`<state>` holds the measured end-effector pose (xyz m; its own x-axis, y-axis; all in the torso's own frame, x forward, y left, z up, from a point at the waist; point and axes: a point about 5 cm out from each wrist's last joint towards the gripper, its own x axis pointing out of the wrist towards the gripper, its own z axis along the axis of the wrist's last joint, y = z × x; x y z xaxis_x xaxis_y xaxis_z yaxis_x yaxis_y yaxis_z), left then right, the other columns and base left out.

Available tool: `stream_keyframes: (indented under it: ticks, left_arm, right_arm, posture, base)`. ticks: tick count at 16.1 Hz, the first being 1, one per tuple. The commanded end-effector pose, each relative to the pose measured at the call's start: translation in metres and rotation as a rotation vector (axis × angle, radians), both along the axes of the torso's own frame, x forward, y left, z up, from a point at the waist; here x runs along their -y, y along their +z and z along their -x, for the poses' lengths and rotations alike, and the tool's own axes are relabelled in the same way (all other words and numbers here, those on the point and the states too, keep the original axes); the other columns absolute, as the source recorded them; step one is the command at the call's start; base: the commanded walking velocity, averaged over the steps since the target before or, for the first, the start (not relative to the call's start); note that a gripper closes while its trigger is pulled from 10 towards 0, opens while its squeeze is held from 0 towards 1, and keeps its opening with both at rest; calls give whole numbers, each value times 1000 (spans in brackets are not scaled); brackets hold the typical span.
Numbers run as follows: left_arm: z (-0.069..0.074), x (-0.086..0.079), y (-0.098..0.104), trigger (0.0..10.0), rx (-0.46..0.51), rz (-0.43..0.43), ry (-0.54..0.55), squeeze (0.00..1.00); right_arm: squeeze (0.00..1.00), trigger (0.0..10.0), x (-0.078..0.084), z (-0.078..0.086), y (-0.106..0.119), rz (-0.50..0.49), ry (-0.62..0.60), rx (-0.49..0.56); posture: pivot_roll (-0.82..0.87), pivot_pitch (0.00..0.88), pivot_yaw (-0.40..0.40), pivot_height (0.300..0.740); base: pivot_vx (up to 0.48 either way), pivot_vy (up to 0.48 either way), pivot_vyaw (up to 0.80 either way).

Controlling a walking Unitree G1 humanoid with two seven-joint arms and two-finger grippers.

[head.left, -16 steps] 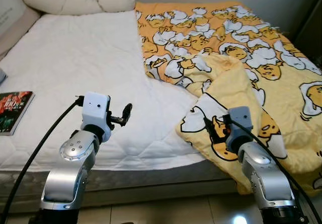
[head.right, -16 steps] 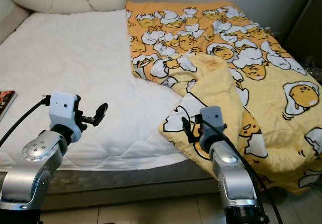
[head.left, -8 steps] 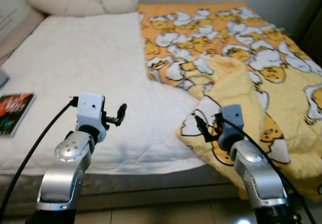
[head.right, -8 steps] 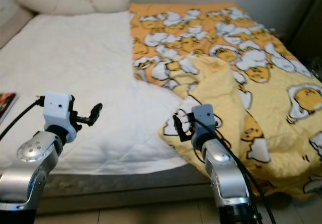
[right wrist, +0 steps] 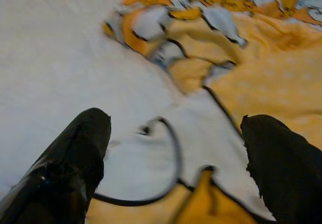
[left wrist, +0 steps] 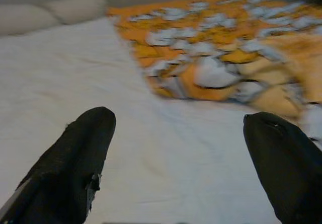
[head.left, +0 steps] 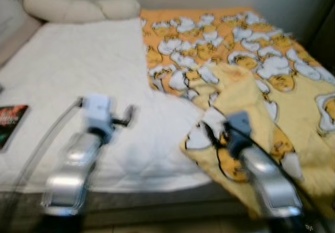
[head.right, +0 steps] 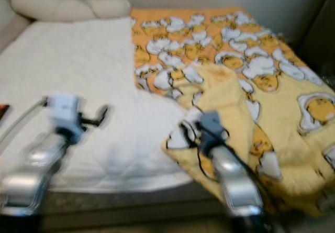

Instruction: Clean up the room

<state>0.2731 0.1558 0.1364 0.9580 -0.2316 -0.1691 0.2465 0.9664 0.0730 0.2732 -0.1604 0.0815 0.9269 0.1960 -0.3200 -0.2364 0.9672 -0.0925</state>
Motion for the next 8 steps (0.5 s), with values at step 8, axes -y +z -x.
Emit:
stream_keyframes:
  ticks: [8]
  left_arm:
    - [4, -11, 4, 10000, 26, -105, 40, 0]
  right_arm:
    - [0, 10000, -5, 5, 4, -103, -7, 14]
  posture:
    - [47, 0, -6, 740]
  base:
    - [237, 0, 0]
